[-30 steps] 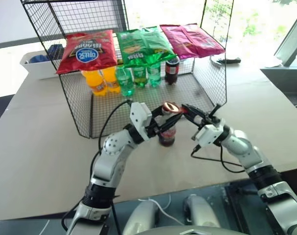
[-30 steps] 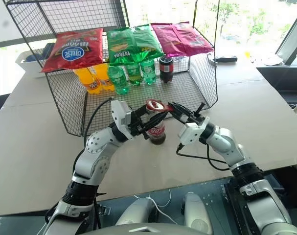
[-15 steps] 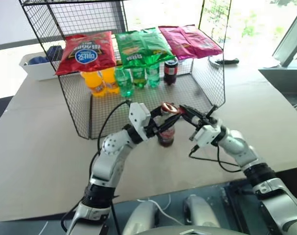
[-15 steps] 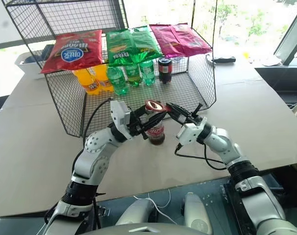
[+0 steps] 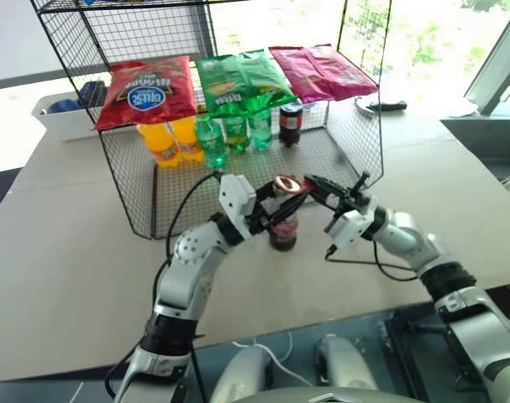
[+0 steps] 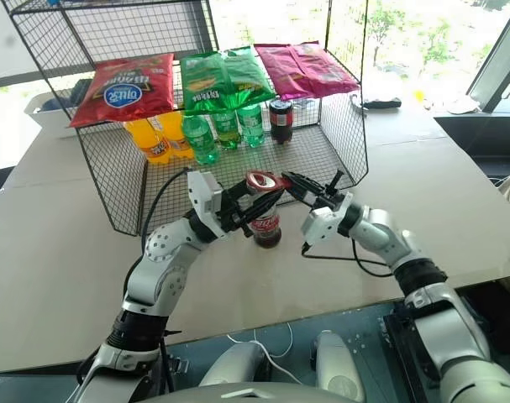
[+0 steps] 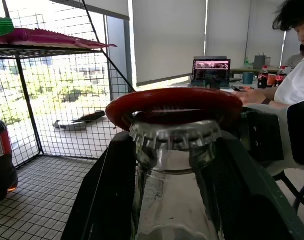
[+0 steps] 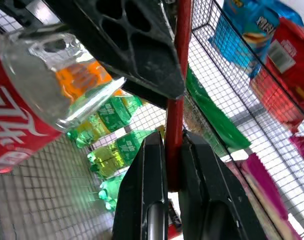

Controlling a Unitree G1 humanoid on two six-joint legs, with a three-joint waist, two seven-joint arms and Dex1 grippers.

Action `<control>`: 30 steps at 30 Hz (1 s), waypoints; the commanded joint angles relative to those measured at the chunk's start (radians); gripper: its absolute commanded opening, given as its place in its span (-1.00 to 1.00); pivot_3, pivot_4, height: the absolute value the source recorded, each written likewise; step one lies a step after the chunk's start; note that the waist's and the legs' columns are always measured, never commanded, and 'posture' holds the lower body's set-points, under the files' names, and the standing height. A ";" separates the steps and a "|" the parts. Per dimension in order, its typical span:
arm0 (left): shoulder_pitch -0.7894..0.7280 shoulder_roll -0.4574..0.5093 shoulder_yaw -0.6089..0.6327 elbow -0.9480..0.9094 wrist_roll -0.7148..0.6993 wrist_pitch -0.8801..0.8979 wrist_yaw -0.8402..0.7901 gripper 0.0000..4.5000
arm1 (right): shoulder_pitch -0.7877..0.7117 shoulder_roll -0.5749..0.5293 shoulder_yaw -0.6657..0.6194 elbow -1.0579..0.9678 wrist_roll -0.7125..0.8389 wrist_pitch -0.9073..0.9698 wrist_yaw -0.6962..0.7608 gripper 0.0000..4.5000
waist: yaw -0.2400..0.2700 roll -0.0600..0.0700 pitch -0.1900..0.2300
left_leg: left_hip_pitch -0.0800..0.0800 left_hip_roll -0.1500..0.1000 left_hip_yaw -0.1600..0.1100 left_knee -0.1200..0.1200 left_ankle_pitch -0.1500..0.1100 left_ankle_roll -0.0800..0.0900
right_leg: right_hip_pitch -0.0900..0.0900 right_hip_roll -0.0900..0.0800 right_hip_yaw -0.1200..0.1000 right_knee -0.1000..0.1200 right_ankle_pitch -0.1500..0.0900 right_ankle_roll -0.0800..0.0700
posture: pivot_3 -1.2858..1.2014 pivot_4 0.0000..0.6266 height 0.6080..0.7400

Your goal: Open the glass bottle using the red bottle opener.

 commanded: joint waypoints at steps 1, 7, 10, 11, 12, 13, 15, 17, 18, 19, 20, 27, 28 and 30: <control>-0.006 0.000 -0.023 0.022 0.032 0.005 0.004 -0.31 | -0.015 -0.026 0.057 0.052 -0.093 0.004 0.012 -1.00 | 0.000 0.000 0.000 | 0.000 0.000 0.000 0.000 0.000 0.000 | 0.000 0.000 0.000 0.000 0.000 0.000 | 0.03 -0.52 0.91; -0.014 -0.004 -0.023 0.035 0.036 -0.004 0.009 -0.31 | -0.104 -0.052 0.043 0.058 -0.091 0.012 -0.017 -1.00 | 0.000 0.000 0.001 | -0.002 0.000 0.000 0.000 0.000 0.000 | -0.002 0.000 0.001 -0.001 0.000 0.000 | 0.03 -0.52 0.91; -0.016 -0.003 -0.027 0.035 0.036 -0.006 0.010 -0.31 | -0.141 -0.071 0.030 0.039 -0.091 0.010 -0.027 -1.00 | 0.000 -0.002 0.003 | -0.003 0.000 0.000 0.000 0.000 0.000 | -0.003 0.000 0.001 -0.001 0.000 0.000 | 0.03 -0.52 0.91; -0.017 -0.003 -0.028 0.036 0.036 -0.006 0.010 -0.31 | -0.149 -0.079 0.026 0.034 -0.095 0.007 -0.032 -1.00 | 0.001 -0.002 0.004 | -0.004 0.000 0.000 0.000 0.000 0.000 | -0.004 0.000 0.001 -0.001 0.000 0.000 | 0.03 -0.52 0.91; -0.017 -0.003 -0.028 0.038 0.036 -0.006 0.010 -0.31 | -0.155 -0.086 0.022 0.030 -0.099 0.005 -0.038 -1.00 | 0.001 -0.002 0.004 | -0.005 0.000 0.000 0.000 0.000 0.000 | -0.004 0.000 0.001 -0.001 0.000 0.000 | 0.03 -0.52 0.91; -0.018 -0.003 -0.029 0.038 0.036 -0.006 0.011 -0.31 | -0.160 -0.093 0.020 0.026 -0.100 0.003 -0.039 -1.00 | 0.001 -0.002 0.004 | -0.005 0.000 0.000 0.000 0.000 0.000 | -0.005 0.000 0.001 -0.001 0.000 0.000 | 0.03 -0.52 0.91; -0.017 -0.003 -0.029 0.038 0.036 -0.006 0.011 -0.31 | -0.164 -0.103 0.017 0.022 -0.097 0.000 -0.039 -1.00 | 0.001 -0.002 0.005 | -0.006 0.000 0.000 0.000 0.000 0.000 | -0.005 0.000 0.001 -0.002 0.000 -0.001 | 0.03 -0.52 0.91; -0.016 -0.004 -0.030 0.038 0.036 -0.006 0.011 -0.31 | -0.169 -0.118 0.013 0.013 -0.108 -0.005 -0.048 -1.00 | 0.002 -0.002 0.005 | -0.006 0.000 0.000 -0.001 0.000 0.000 | -0.005 0.000 0.001 -0.003 0.000 -0.001 | 0.03 -0.52 0.91; -0.015 -0.004 -0.030 0.038 0.035 -0.006 0.011 -0.31 | -0.172 -0.124 0.009 0.008 -0.112 -0.007 -0.053 -1.00 | 0.002 -0.002 0.005 | -0.006 0.000 0.000 -0.002 0.000 0.000 | -0.005 0.000 0.001 -0.003 0.001 -0.001 | 0.03 -0.52 0.91; -0.014 -0.005 -0.031 0.038 0.035 -0.006 0.011 -0.31 | -0.176 -0.130 0.004 0.002 -0.113 -0.009 -0.058 -1.00 | 0.002 -0.002 0.005 | -0.006 0.000 0.000 -0.002 0.000 0.000 | -0.005 -0.001 0.001 -0.004 0.001 -0.001 | 0.03 -0.52 0.91; -0.014 -0.005 -0.032 0.039 0.035 -0.006 0.011 -0.31 | -0.180 -0.134 0.000 -0.003 -0.110 -0.009 -0.061 -1.00 | 0.002 -0.002 0.005 | -0.006 0.000 0.000 -0.002 0.000 0.000 | -0.005 -0.001 0.001 -0.004 0.001 -0.001 | 0.03 -0.52 0.91; -0.012 -0.004 -0.033 0.040 0.030 -0.003 0.013 -0.31 | -0.191 -0.135 -0.015 -0.083 -0.063 -0.012 -0.052 -1.00 | 0.002 -0.003 0.008 | -0.007 0.000 0.000 -0.002 0.000 0.000 | -0.006 -0.001 0.001 -0.005 0.000 -0.001 | 0.03 -0.52 0.91; -0.011 -0.004 -0.033 0.040 0.028 -0.001 0.014 -0.31 | -0.190 -0.131 -0.015 -0.098 -0.053 -0.010 -0.045 -1.00 | 0.002 -0.003 0.008 | -0.008 0.000 0.000 -0.003 0.000 0.000 | -0.006 -0.002 0.001 -0.005 0.001 -0.001 | 0.03 -0.52 0.91; -0.009 -0.003 -0.034 0.038 0.026 0.000 0.015 -0.31 | -0.186 -0.123 -0.015 -0.130 -0.033 -0.003 -0.033 -1.00 | 0.002 -0.003 0.008 | -0.008 0.000 0.000 -0.003 -0.001 0.001 | -0.007 -0.002 0.000 -0.006 0.001 -0.002 | 0.03 -0.52 0.91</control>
